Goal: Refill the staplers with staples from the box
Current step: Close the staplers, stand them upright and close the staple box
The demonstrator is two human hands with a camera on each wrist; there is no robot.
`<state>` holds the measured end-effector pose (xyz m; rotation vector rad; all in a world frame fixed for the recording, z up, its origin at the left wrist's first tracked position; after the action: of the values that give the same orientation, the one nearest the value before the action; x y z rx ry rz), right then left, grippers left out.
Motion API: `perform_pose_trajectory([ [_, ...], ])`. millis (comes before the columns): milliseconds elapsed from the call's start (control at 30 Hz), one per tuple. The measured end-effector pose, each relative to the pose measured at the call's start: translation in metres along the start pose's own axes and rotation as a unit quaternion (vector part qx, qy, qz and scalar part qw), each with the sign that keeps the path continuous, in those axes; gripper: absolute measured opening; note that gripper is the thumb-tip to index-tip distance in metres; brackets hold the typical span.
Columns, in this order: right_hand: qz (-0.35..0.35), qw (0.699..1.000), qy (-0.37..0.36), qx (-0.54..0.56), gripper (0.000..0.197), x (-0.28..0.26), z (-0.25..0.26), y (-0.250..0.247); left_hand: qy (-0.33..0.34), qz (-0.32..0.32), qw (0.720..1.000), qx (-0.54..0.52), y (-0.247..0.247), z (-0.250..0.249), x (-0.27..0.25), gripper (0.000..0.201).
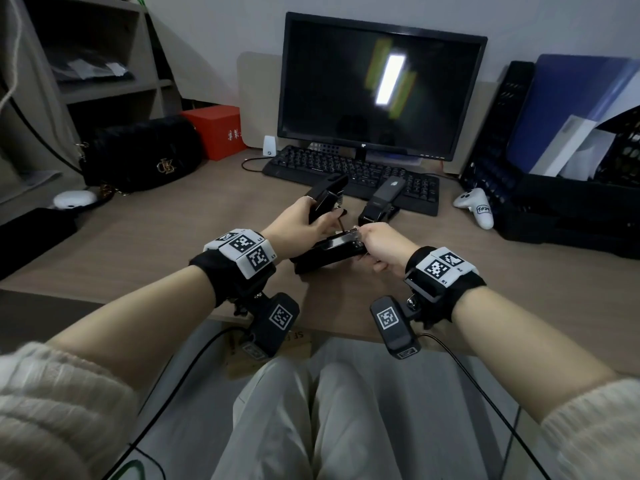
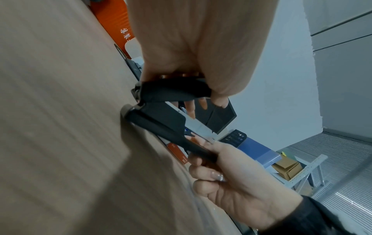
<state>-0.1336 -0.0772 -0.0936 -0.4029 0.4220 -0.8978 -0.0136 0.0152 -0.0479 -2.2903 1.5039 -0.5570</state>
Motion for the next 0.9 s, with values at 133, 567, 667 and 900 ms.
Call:
perform_pose_trajectory([
  [133,0.008,1.0,-0.025,0.003,0.031,0.003,0.003,0.002,-0.008,0.007,0.999,-0.035,0.005,0.001,0.001,0.037],
  [567,-0.008,0.998,-0.047,-0.036,0.034,0.002,0.006,-0.011,0.034,-0.125,0.989,0.067,-0.022,-0.013,0.01,0.028],
  [667,-0.012,0.997,-0.046,-0.053,0.034,0.001,0.005,-0.018,0.05,-0.139,0.987,0.064,-0.037,-0.019,0.01,0.012],
  [900,0.007,0.996,0.006,-0.088,0.03,0.01,-0.014,-0.018,-0.002,-0.152,0.987,0.06,-0.066,0.003,0.007,0.027],
])
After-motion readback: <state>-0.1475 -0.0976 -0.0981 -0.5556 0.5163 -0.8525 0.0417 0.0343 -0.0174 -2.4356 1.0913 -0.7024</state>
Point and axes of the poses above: each hand's wrist, its own x-axis towards the middle knuckle, its own y-axis out of the palm, z = x × y, the point moved 8 cm from there along x, towards the middle knuckle, and after that the axes turned 3 degrees about -x, right-handed, at the moved point
